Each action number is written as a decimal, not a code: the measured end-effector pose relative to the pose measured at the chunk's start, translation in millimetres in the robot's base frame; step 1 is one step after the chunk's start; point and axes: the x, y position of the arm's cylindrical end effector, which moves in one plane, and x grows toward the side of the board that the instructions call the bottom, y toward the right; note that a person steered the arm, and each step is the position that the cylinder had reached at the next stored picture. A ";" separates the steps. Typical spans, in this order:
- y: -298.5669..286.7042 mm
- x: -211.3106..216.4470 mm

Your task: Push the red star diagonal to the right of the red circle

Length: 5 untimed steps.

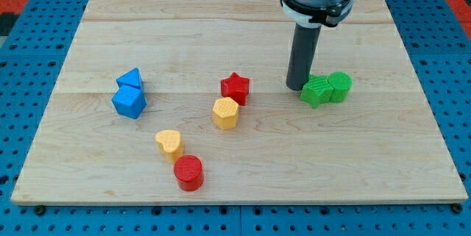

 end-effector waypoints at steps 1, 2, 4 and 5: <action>-47.6 -5.7; -96.3 -50.1; -105.5 -17.4; -102.6 10.8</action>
